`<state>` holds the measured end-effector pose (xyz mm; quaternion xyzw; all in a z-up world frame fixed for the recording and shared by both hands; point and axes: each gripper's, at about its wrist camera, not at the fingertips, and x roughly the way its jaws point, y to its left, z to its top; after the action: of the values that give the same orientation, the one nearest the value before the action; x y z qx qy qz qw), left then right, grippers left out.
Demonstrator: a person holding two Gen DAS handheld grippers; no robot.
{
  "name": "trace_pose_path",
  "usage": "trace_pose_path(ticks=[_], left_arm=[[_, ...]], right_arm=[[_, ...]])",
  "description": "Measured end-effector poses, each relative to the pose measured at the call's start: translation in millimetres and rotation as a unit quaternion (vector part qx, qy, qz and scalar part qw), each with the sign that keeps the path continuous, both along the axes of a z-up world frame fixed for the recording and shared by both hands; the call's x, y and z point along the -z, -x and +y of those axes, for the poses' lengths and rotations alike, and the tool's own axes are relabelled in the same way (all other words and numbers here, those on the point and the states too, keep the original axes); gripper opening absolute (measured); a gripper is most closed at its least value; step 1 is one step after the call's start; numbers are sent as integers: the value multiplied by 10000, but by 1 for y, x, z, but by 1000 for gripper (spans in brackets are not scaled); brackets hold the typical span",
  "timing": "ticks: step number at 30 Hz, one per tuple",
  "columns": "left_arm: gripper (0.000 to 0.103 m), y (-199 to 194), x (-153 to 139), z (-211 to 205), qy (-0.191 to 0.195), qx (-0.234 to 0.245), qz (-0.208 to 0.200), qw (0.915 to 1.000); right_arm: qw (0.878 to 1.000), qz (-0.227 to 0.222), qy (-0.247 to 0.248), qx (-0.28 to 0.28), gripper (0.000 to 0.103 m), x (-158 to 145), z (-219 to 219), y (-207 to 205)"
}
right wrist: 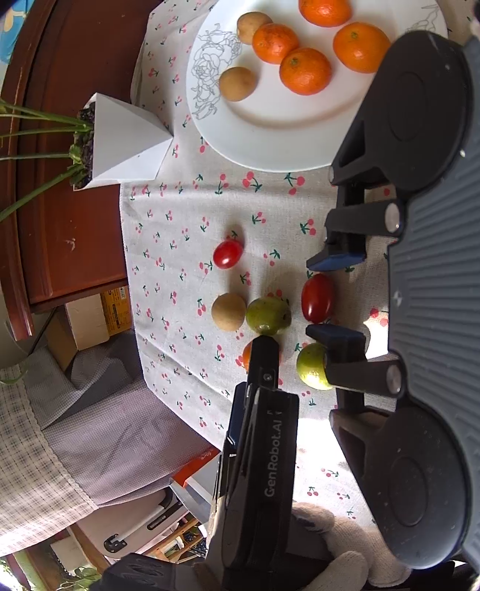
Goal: Organize fruits
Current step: 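Grasp the red cherry tomato with the right tool while the left tool grasps an orange, then carry the tomato and orange onto the white plate and open both tools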
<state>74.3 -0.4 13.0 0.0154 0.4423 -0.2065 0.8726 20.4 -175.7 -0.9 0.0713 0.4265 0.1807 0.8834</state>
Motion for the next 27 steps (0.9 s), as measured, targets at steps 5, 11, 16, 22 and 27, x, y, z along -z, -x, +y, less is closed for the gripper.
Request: trace_pose_path(ticks=[5,11,16,22,27], left_arm=[[36,0,5,-3,-24,96,57,9999],[36,0,7,-6,-81,148,-44,9998],[31,3,8,-9,-167,256,-157,9994],[26,2,8,-5,-13,108,-132,9999],[26,3,0,-3,82,-15,-249,9997]], right_arm=[[10000,48,-28,25,29,-1,-1,-1],[9997,127,-128,138,29,-2,-7,-4],[9997,154,-128,151,29,-2,-7,-3],[9996,119,-156,186,29,-4,-9,-4],[9993,92,-264,253,29,-8,-14,-5]])
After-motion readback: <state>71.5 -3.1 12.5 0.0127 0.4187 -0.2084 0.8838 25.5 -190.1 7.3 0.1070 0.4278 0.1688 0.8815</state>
